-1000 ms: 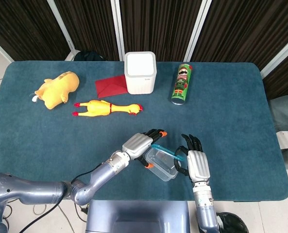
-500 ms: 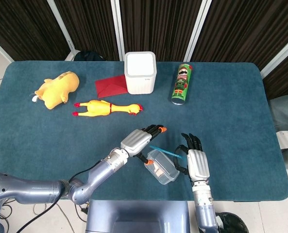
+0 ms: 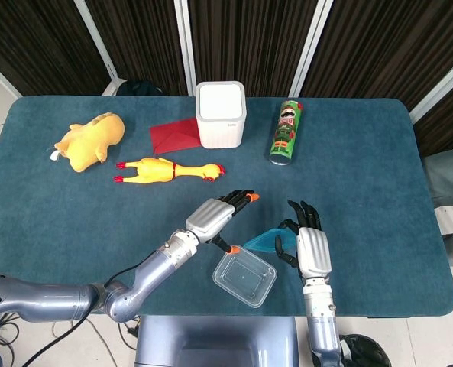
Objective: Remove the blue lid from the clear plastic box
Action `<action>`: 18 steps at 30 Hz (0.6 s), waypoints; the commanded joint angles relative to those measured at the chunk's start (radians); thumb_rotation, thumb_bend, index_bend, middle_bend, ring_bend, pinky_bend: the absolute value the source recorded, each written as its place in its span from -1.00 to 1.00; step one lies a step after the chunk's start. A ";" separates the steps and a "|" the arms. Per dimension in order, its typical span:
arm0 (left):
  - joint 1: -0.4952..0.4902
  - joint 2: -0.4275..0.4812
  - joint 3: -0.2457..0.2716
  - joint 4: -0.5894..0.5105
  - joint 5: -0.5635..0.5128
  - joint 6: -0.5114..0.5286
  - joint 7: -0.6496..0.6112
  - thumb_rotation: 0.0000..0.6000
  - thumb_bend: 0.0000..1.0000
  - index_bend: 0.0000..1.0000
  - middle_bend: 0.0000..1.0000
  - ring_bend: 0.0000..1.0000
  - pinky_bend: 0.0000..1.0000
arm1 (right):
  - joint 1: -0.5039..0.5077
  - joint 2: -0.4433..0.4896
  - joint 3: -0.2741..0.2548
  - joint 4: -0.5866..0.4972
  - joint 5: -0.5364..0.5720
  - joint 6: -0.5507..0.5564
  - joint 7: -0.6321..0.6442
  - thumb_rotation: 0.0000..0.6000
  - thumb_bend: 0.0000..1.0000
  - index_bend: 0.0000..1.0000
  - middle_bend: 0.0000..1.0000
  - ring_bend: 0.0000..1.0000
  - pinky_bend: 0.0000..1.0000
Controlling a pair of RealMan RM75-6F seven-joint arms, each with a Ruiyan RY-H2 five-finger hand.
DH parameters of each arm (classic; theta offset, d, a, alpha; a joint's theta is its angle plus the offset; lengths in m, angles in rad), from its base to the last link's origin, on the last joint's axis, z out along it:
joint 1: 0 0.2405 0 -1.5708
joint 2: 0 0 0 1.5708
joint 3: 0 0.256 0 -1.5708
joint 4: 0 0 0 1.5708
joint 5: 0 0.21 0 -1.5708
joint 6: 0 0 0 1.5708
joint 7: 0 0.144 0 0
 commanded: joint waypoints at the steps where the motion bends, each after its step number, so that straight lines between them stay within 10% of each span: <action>1: 0.005 0.006 -0.001 -0.006 0.006 0.007 -0.006 1.00 -1.00 -1.00 -0.98 -0.98 -0.60 | 0.009 0.003 0.024 0.004 0.004 0.002 0.001 1.00 0.23 0.19 -0.68 -1.00 -1.00; 18: 0.074 0.123 -0.008 -0.093 0.073 0.058 -0.069 1.00 -1.00 -1.00 -0.98 -0.98 -0.60 | 0.066 0.102 0.175 0.077 0.094 -0.035 -0.051 1.00 0.23 0.20 -0.68 -1.00 -1.00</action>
